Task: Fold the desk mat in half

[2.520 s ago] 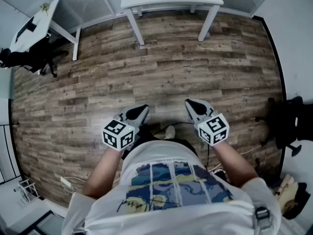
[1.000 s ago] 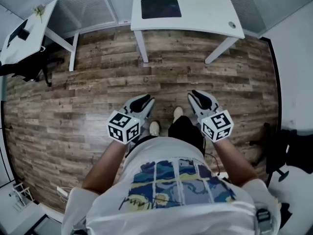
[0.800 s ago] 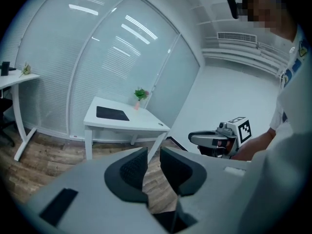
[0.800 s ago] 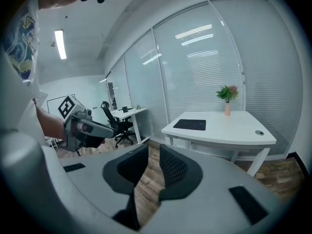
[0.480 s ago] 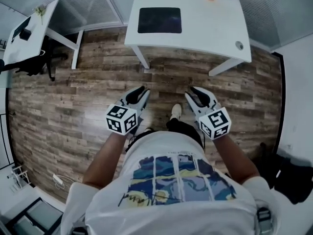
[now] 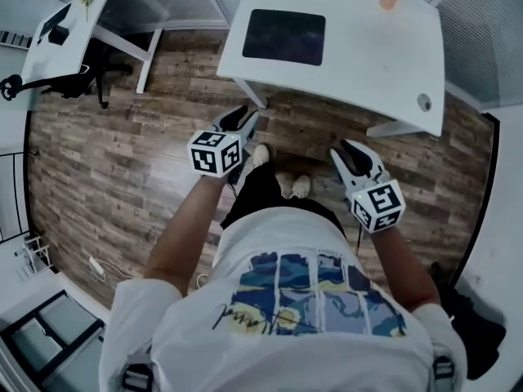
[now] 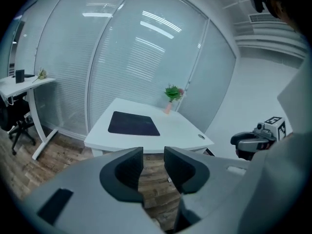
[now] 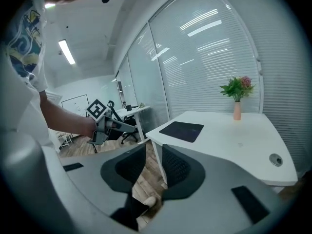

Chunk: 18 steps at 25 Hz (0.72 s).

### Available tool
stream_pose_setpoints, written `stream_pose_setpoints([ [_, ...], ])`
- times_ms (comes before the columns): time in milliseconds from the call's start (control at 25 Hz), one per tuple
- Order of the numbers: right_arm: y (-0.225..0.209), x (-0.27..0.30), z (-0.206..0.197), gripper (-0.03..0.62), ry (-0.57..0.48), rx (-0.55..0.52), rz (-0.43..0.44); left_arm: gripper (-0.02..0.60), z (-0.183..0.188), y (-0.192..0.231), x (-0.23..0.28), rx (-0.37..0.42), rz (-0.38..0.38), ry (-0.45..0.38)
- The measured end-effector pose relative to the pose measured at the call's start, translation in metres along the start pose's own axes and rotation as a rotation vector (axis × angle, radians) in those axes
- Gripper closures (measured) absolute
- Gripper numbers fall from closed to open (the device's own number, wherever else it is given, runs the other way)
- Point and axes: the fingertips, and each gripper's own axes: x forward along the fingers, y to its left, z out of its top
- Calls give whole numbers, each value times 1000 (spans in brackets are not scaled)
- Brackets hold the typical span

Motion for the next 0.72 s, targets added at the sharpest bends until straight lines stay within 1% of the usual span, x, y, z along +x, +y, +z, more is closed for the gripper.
stream_pose_setpoints([
  [160,-30,13,5,490,19,4,-28,462,21,36,39,-25,36,-2],
  [320,-63,24,16,491,29,25,-88,455,40,71,77,-74,62,7],
  [560,-89,56,38,493,60,50,-128,442,57,132,125,-122,113,46],
  [720,-101,69,41,493,73,68,-151,442,54,161,151,-144,159,72],
])
